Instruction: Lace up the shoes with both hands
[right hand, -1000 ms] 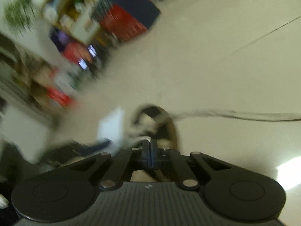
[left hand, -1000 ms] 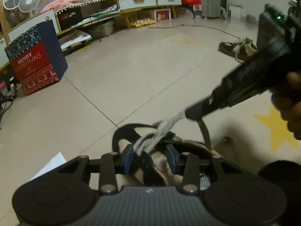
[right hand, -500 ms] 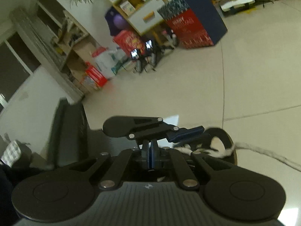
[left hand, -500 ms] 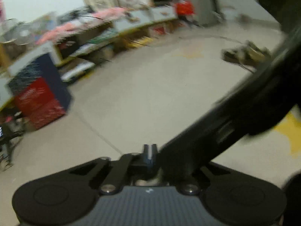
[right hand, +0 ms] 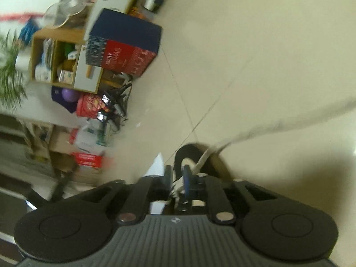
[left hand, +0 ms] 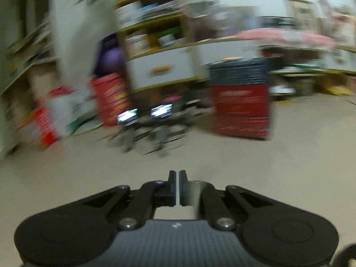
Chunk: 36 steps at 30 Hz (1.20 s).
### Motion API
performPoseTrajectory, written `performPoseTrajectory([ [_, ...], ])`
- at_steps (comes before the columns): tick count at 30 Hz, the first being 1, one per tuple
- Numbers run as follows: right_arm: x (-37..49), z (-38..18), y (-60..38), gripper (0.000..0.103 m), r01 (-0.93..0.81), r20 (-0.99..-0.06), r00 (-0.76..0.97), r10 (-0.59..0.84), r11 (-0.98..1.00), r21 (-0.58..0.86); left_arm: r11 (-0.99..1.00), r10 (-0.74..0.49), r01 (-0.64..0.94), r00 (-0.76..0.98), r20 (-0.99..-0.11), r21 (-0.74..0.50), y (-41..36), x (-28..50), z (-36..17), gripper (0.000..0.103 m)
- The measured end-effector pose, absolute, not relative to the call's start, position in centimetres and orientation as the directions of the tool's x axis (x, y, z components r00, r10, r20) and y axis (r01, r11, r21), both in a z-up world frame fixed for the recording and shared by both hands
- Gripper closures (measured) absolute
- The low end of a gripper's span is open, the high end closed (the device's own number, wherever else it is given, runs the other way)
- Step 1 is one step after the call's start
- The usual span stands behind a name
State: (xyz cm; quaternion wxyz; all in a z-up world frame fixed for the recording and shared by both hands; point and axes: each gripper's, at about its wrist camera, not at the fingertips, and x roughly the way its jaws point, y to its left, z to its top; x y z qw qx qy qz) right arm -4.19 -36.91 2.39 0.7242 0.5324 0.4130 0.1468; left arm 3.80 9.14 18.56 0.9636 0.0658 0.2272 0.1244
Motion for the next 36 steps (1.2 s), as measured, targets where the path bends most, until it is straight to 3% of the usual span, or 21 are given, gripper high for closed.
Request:
performPoseTrajectory([
  [5, -2.8, 1.2, -35.3, 0.064, 0.279, -0.442, 0.617, 0.651, 0.344, 0.896, 0.925, 0.374, -0.358, 0.8, -0.469, 0.128, 12.1, 2.5, 17.3, 0.09],
  [6, -2.6, 1.6, -34.5, 0.066, 0.268, -0.433, 0.624, 0.651, 0.342, 0.901, 0.923, 0.381, -0.361, 0.797, -0.469, 0.136, 12.2, 2.1, 17.1, 0.086],
  [7, -2.6, 1.8, -34.2, 0.078, 0.25, -0.411, 0.633, 0.656, 0.33, 0.911, 0.921, 0.386, -0.363, 0.794, -0.469, 0.143, 12.2, 1.8, 16.8, 0.08],
  [9, -2.2, 2.2, -33.7, 0.096, 0.203, -0.346, 0.662, 0.665, 0.285, 0.937, 0.937, 0.344, -0.329, 0.801, -0.49, 0.12, 11.8, 1.6, 16.4, 0.075],
  [11, -1.8, 2.5, -33.3, 0.096, 0.157, -0.282, 0.683, 0.674, 0.241, 0.958, 0.962, 0.266, -0.253, 0.814, -0.516, 0.097, 10.5, 1.2, 15.9, 0.075],
  [14, -1.5, 2.7, -33.3, 0.096, 0.188, -0.334, 0.664, 0.669, 0.283, 0.94, 0.989, 0.145, -0.122, 0.822, -0.551, 0.079, 7.9, 0.2, 15.2, 0.075],
  [17, -2.9, 2.6, -34.5, 0.088, 0.231, -0.364, 0.663, 0.654, 0.283, 0.931, 0.998, 0.044, -0.005, 0.82, -0.571, 0.07, 5.4, -1.0, 14.7, 0.071],
  [19, -4.2, 2.2, -35.5, 0.045, 0.249, -0.361, 0.67, 0.648, 0.262, 0.932, 0.997, 0.003, 0.04, 0.807, -0.591, 0.06, 4.1, -1.7, 14.4, 0.068],
  [24, -4.5, -0.2, -35.0, 0.044, 0.311, -0.358, 0.66, 0.661, 0.194, 0.93, 0.989, -0.105, 0.144, 0.763, -0.638, 0.01, 1.2, -2.9, 13.4, 0.068],
  [26, -3.6, -0.6, -33.9, 0.049, 0.296, -0.345, 0.661, 0.667, 0.191, 0.936, 0.983, -0.131, 0.185, 0.754, -0.644, 0.016, -0.1, -3.6, 13.3, 0.067],
  [30, -2.1, -1.5, -32.5, 0.082, 0.239, -0.234, 0.675, 0.7, 0.093, 0.967, 0.97, -0.186, 0.242, 0.729, -0.658, -0.007, -1.8, -4.3, 13.0, 0.063],
  [36, -2.6, -1.0, -33.5, 0.096, 0.15, -0.097, 0.757, 0.646, -0.028, 0.988, 0.951, -0.253, 0.305, 0.688, -0.68, -0.046, -3.3, -4.9, 12.1, 0.063],
])
